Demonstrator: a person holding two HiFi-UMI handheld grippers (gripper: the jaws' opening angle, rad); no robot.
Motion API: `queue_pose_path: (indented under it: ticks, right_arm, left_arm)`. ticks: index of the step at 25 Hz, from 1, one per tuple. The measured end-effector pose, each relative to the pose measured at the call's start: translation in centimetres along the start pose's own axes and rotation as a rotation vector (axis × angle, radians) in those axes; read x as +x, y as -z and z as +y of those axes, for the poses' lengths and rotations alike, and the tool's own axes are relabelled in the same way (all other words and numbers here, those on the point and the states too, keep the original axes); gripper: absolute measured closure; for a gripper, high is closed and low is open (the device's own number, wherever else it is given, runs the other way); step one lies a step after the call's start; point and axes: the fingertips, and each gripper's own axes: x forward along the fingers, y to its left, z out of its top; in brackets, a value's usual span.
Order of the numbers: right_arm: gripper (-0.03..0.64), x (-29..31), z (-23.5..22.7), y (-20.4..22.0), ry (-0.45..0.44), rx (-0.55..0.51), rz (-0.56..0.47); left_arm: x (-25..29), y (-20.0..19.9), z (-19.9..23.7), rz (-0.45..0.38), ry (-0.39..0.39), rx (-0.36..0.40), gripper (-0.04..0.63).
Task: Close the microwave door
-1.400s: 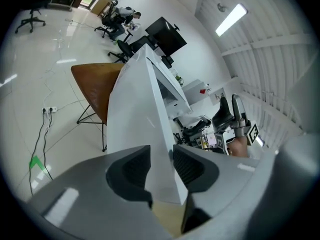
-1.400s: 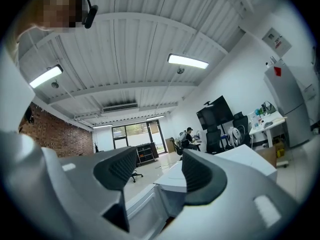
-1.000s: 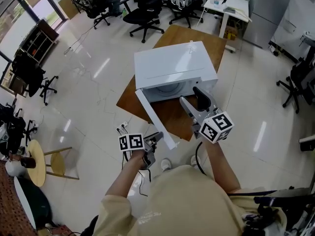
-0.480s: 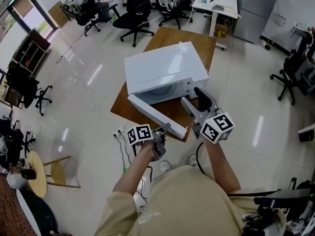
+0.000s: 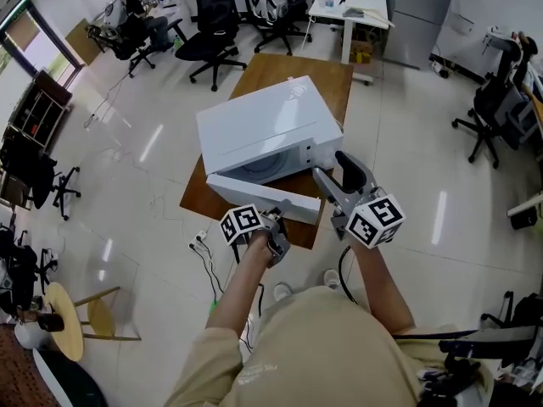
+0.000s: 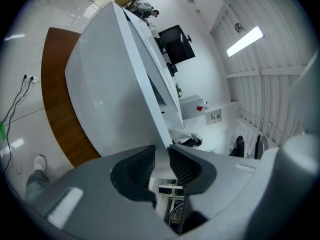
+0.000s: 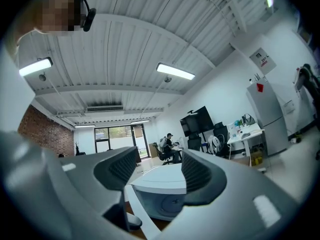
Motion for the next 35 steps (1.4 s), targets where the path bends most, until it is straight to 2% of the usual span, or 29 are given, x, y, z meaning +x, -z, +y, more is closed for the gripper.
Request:
queue_pose_path:
  ticks: [16,35]
  right_arm:
    - [0.348,-2.0,-2.6,-2.2,0.091,-0.034,-0.009]
    - [0.348,-3.1,-3.1,-3.4,0.14,-0.082,-0.013]
  left_arm:
    - [4.4,-3.9,-0.9,-0.027,0.007,-0.032,0.499]
    - [7.3,-7.8,-1.2,-0.094,0.013,-0.055,0.502]
